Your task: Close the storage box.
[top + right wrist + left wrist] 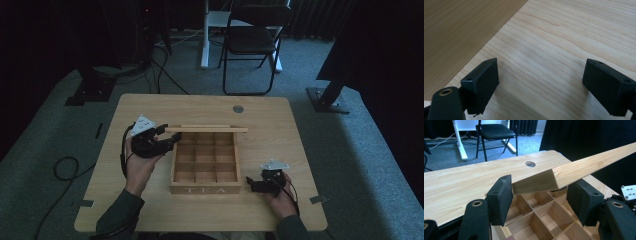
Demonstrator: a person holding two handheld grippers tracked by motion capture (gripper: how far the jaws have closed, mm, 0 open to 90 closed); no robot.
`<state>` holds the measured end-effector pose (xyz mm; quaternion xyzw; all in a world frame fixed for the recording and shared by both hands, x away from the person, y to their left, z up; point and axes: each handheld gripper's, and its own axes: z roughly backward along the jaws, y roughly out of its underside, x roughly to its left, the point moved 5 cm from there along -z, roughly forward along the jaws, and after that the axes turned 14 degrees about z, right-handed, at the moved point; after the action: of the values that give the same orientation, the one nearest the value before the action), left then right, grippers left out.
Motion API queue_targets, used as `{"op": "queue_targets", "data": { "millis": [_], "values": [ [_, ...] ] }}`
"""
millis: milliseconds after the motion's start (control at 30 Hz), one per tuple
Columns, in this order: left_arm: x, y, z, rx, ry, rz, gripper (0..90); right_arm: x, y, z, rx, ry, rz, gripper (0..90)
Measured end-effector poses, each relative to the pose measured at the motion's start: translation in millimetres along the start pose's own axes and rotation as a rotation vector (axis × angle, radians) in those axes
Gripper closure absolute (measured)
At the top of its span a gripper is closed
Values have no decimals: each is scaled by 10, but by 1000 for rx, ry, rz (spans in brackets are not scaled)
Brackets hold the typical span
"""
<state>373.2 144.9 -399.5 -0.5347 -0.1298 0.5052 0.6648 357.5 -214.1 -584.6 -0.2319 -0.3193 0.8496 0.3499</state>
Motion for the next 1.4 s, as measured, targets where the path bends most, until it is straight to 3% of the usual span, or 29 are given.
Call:
{"op": "queue_targets", "data": {
  "millis": [1400],
  "values": [
    [16,350,36,2,26,56,355,-1,-2,-3,-2,0,1,131]
  ]
}}
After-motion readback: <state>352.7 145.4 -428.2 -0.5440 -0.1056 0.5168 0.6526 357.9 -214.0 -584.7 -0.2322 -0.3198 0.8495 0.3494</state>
